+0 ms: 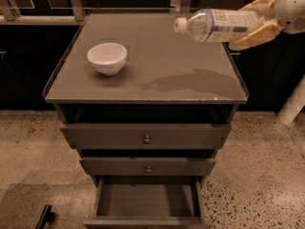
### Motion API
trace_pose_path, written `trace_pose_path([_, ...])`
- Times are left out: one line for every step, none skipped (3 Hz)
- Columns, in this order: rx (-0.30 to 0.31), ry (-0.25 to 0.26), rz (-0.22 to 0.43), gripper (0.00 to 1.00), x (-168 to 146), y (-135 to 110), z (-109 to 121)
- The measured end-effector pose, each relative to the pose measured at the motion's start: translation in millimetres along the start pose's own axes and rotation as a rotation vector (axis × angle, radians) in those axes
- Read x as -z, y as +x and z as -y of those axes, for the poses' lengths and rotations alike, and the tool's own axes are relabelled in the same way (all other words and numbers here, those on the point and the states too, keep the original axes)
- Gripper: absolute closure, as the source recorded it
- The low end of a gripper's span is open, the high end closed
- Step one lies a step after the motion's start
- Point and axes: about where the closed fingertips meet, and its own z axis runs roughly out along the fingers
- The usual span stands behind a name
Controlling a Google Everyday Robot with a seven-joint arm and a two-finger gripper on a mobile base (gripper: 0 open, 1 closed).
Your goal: Place blue plastic bottle into bottom drawer
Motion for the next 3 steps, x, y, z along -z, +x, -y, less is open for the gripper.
trace_pose_path([0.027,-0.027,-0.002,1.00,-3,-5,-8])
trace_pose_path([0.024,0.009,0.013,1.00,10,-9,-26])
trace_pose_path([-0.062,-0.034,-0.009,1.00,1,24,-70])
